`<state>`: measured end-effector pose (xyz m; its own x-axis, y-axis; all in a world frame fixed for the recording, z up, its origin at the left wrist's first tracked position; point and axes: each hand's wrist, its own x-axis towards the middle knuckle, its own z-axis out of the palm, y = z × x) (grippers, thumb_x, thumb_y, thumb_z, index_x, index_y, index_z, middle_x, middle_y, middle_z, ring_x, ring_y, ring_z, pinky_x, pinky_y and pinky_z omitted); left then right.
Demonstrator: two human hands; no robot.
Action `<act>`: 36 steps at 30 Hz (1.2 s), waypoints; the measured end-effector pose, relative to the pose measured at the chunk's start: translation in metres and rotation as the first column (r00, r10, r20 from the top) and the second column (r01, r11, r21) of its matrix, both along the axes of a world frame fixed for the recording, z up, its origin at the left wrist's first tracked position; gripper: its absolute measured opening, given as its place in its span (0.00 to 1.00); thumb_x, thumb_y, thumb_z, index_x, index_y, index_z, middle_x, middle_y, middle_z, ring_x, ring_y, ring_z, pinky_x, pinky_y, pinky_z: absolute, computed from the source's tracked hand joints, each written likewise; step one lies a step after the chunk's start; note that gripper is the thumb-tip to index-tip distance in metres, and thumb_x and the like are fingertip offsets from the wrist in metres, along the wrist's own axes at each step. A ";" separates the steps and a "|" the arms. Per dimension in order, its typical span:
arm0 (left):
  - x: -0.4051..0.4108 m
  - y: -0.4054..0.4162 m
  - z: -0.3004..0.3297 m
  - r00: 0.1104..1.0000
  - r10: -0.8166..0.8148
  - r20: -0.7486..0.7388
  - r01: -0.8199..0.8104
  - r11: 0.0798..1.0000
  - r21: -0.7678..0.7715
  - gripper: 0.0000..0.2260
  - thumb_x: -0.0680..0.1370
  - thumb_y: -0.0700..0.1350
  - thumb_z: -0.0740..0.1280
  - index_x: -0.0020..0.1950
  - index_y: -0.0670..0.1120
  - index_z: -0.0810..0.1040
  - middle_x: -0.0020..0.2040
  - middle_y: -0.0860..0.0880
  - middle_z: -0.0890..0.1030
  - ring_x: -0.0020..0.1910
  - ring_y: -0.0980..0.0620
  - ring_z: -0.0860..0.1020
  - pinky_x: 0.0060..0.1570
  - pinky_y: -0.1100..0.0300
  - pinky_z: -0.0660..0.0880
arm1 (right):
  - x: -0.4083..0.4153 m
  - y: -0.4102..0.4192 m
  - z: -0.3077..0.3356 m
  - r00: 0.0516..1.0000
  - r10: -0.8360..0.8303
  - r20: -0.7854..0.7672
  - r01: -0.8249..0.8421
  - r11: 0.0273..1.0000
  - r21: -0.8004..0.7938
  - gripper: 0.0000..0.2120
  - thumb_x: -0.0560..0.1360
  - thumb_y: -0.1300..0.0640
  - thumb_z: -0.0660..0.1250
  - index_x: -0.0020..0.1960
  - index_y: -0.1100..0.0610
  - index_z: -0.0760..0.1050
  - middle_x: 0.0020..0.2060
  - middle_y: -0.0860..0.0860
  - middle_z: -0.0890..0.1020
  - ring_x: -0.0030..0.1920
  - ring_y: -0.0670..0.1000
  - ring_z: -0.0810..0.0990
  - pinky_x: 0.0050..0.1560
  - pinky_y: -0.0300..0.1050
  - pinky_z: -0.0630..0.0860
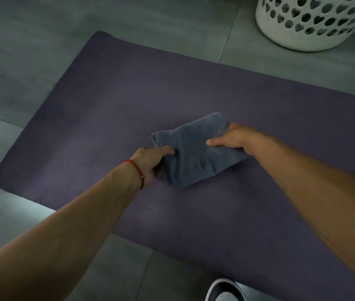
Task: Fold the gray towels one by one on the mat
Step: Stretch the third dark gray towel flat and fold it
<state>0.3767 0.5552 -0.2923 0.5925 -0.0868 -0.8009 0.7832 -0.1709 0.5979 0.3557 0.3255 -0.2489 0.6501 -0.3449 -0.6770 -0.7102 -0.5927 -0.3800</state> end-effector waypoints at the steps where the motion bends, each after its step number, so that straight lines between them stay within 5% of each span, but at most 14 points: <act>1: -0.002 -0.005 0.003 0.999 -0.049 0.012 0.049 0.999 0.010 0.20 0.71 0.46 0.77 0.59 0.39 0.80 0.55 0.41 0.84 0.48 0.46 0.82 0.39 0.57 0.78 | -0.013 -0.006 0.002 0.997 -0.071 -0.006 0.071 0.996 0.063 0.32 0.69 0.43 0.79 0.65 0.55 0.71 0.54 0.49 0.78 0.54 0.53 0.77 0.55 0.46 0.72; 4: -0.016 -0.034 0.017 0.981 -0.143 0.133 0.140 0.990 0.034 0.19 0.71 0.51 0.74 0.56 0.43 0.80 0.55 0.43 0.84 0.51 0.46 0.82 0.50 0.51 0.81 | -0.060 -0.033 0.008 0.931 -0.366 -0.007 0.346 0.874 0.342 0.23 0.67 0.49 0.82 0.52 0.60 0.76 0.46 0.51 0.85 0.47 0.54 0.85 0.51 0.48 0.82; 7: -0.030 -0.085 0.039 0.943 -0.227 0.244 0.231 0.973 0.012 0.19 0.71 0.55 0.70 0.59 0.48 0.77 0.56 0.48 0.83 0.52 0.47 0.82 0.50 0.48 0.81 | -0.106 -0.072 0.030 0.826 -0.563 0.013 0.465 0.695 0.548 0.17 0.70 0.57 0.79 0.56 0.61 0.81 0.45 0.54 0.88 0.44 0.54 0.88 0.42 0.48 0.85; 11: -0.032 -0.160 0.084 0.868 -0.329 0.372 0.358 0.934 -0.010 0.20 0.68 0.58 0.72 0.55 0.51 0.75 0.56 0.49 0.83 0.54 0.46 0.82 0.57 0.41 0.80 | -0.141 -0.132 0.066 0.638 -0.758 0.135 0.525 0.557 0.644 0.18 0.74 0.47 0.74 0.58 0.57 0.82 0.49 0.52 0.88 0.48 0.52 0.87 0.46 0.47 0.83; 15: -0.026 -0.223 0.170 0.801 -0.410 0.437 0.484 0.872 -0.069 0.18 0.78 0.56 0.70 0.60 0.46 0.78 0.55 0.48 0.85 0.54 0.48 0.84 0.56 0.48 0.81 | -0.157 -0.183 0.132 0.499 -0.787 0.363 0.603 0.616 0.506 0.14 0.79 0.46 0.67 0.52 0.58 0.79 0.45 0.52 0.86 0.41 0.49 0.86 0.40 0.43 0.80; 17: -0.027 -0.249 0.223 0.787 -0.431 0.441 0.516 0.853 -0.086 0.14 0.80 0.56 0.68 0.59 0.48 0.79 0.55 0.49 0.86 0.54 0.49 0.84 0.54 0.51 0.81 | -0.168 -0.204 0.177 0.479 -0.759 0.441 0.620 0.648 0.441 0.10 0.81 0.49 0.66 0.54 0.55 0.73 0.47 0.50 0.82 0.43 0.47 0.83 0.45 0.45 0.80; 21: -0.038 -0.281 0.340 0.721 -0.482 0.497 0.582 0.811 -0.056 0.19 0.80 0.56 0.68 0.71 0.58 0.71 0.58 0.52 0.84 0.55 0.53 0.84 0.54 0.52 0.81 | -0.194 -0.235 0.291 0.552 -0.659 0.511 0.583 0.743 0.328 0.26 0.81 0.44 0.63 0.75 0.43 0.56 0.52 0.50 0.79 0.55 0.54 0.79 0.57 0.51 0.75; 26: -0.059 -0.291 0.493 0.632 -0.499 0.593 0.602 0.798 0.030 0.25 0.82 0.53 0.66 0.74 0.71 0.62 0.52 0.38 0.83 0.53 0.46 0.83 0.58 0.52 0.80 | -0.227 -0.231 0.438 0.681 -0.540 0.495 0.504 0.836 0.218 0.30 0.83 0.45 0.56 0.77 0.33 0.42 0.56 0.56 0.81 0.52 0.60 0.81 0.53 0.51 0.71; 29: -0.063 -0.284 0.587 0.614 -0.522 0.592 0.592 0.801 0.091 0.23 0.83 0.53 0.62 0.71 0.76 0.60 0.53 0.34 0.81 0.56 0.45 0.81 0.62 0.51 0.77 | -0.235 -0.222 0.529 0.702 -0.504 0.503 0.451 0.861 0.233 0.29 0.83 0.50 0.58 0.75 0.29 0.46 0.55 0.52 0.80 0.47 0.54 0.79 0.52 0.50 0.73; 33: -0.050 -0.264 0.708 0.659 -0.533 0.531 0.606 0.794 0.046 0.23 0.84 0.45 0.60 0.70 0.74 0.65 0.60 0.48 0.83 0.61 0.49 0.81 0.64 0.43 0.76 | -0.226 -0.202 0.649 0.694 -0.516 0.501 0.452 0.855 0.255 0.25 0.83 0.56 0.57 0.61 0.23 0.60 0.47 0.41 0.81 0.43 0.40 0.80 0.44 0.39 0.73; 36: -0.035 -0.243 0.775 0.673 -0.544 0.501 0.590 0.803 0.080 0.21 0.83 0.42 0.59 0.67 0.68 0.68 0.51 0.46 0.85 0.53 0.44 0.83 0.55 0.41 0.80 | -0.205 -0.187 0.711 0.737 -0.528 0.422 0.461 0.849 0.259 0.21 0.84 0.56 0.56 0.55 0.26 0.65 0.44 0.46 0.81 0.42 0.44 0.79 0.42 0.42 0.73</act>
<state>0.3415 0.3121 0.4826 0.7049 -0.5857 -0.4001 0.1593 -0.4189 0.8939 0.1509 0.1381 0.4618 0.6552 -0.6389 -0.4031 -0.6081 -0.1295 -0.7832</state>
